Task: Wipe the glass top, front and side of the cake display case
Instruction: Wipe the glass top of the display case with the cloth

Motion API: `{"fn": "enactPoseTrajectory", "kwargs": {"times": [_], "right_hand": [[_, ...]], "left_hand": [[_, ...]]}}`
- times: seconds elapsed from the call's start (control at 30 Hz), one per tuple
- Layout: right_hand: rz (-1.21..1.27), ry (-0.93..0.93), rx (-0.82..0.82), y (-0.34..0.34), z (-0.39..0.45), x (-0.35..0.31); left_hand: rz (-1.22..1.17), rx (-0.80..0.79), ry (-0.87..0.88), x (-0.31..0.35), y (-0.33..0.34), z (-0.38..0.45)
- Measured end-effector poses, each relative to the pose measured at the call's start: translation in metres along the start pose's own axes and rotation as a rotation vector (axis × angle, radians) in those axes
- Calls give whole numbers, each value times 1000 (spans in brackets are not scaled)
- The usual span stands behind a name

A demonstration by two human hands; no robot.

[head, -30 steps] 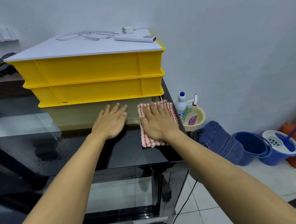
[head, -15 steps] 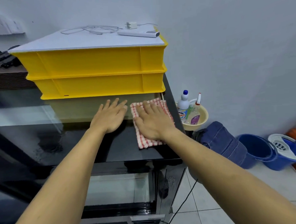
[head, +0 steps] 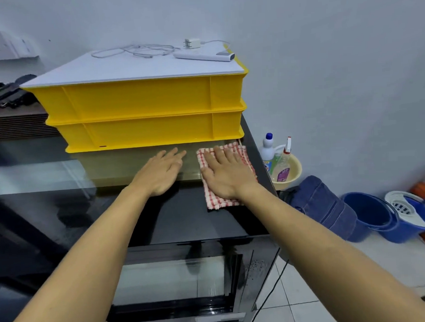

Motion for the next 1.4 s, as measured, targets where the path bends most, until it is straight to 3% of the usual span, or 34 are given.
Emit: {"fn": "enactPoseTrajectory", "kwargs": {"times": [0.1,0.17,0.3,0.47,0.6,0.7,0.87,1.0,1.17,1.27,1.4], "right_hand": [[-8,-180,-23,10,-51,-16],[3,-204,-35,6,-76,1],[-47,26,25,-15,-34,55],[20,168,74,-4,24,22],[-24,-32,-1,11,-6,-28],[-7,-165,-5,16,-59,-24],[-2,100,51,-14,-37,49],[11,208,77,-8,13,39],[-24,-17,-7,5,-5,-12],[-6,-157,-15,9,-51,-6],[-35,-9,14,-13,-30,45]], "left_hand": [[50,-4,1,-14,-3,4],[80,-6,-20,-14,-3,5],[100,-10,-26,-13,-1,6],[61,38,-76,-11,-1,5],[75,36,-94,-13,-1,9],[83,33,-113,-15,1,11],[91,21,-105,-15,1,10],[97,12,-105,-14,0,9],[80,7,-94,-15,1,9],[66,9,-92,-16,1,9],[76,6,-94,-17,3,9]]}}
Point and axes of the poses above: each hand's wrist, its own z-axis towards the middle knuckle, its own y-axis out of the palm, x = y × z, the point moved 1 cm from there along z, towards the middle knuckle, and after that the axes turned 6 degrees about z, right-handed, at the moved point
